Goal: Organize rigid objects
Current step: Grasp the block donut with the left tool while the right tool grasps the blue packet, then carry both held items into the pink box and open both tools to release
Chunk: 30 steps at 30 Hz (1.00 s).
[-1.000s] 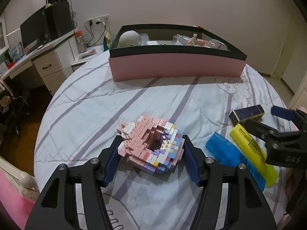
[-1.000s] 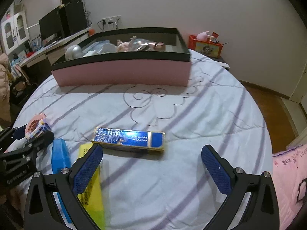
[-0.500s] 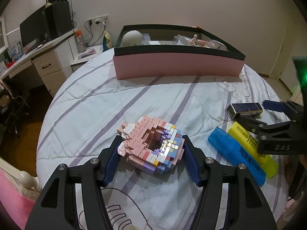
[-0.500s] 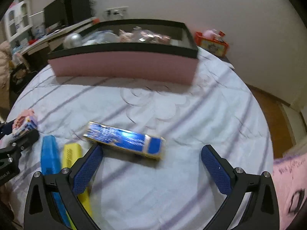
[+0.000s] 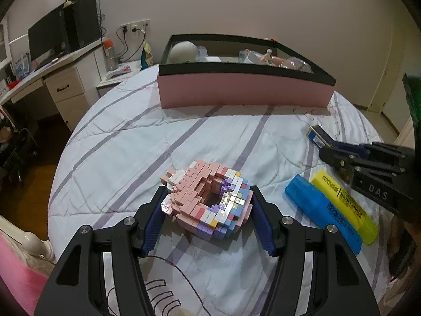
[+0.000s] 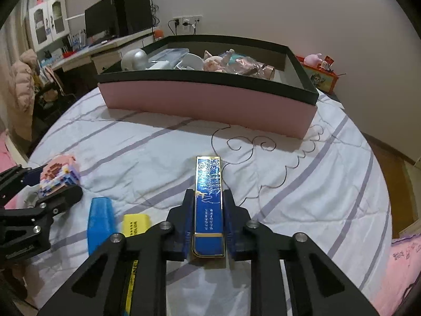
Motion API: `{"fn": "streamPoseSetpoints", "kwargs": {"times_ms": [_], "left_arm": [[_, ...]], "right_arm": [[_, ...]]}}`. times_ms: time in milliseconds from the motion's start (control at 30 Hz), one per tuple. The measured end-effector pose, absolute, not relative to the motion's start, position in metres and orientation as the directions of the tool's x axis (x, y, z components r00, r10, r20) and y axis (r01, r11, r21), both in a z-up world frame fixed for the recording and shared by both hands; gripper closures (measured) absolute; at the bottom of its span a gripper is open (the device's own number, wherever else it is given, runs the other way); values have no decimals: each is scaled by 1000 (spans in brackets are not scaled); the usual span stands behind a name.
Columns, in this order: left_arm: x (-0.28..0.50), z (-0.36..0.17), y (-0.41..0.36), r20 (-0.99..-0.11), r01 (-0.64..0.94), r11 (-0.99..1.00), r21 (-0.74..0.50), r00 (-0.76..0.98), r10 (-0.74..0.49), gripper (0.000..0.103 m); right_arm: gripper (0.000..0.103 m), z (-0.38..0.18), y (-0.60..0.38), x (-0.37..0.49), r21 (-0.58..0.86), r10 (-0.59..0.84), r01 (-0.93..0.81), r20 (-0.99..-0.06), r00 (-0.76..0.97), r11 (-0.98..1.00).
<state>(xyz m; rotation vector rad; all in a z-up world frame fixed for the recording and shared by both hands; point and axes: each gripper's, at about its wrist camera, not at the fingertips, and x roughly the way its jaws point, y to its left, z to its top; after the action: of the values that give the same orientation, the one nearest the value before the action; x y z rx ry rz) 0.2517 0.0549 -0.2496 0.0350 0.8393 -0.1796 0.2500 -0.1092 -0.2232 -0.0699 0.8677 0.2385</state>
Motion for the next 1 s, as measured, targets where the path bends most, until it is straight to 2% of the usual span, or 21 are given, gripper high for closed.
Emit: {"fn": "streamPoseSetpoints", "kwargs": {"times_ms": [267,467,1000], "left_arm": [[245,-230,57,-702,155,987,-42,699,-140,41],[237,-205,49,-652,145,989,-14,749,-119,41],[193,-128,30,-457,146,989,29,882,-117,41]], "right_arm": [[82,-211,-116,237,101,217,-209,-710,670,973],[82,-189,-107,219,114,243,-221,-627,740,968],[82,-113,-86,169,68,273,-270,-431,860,960]]}}
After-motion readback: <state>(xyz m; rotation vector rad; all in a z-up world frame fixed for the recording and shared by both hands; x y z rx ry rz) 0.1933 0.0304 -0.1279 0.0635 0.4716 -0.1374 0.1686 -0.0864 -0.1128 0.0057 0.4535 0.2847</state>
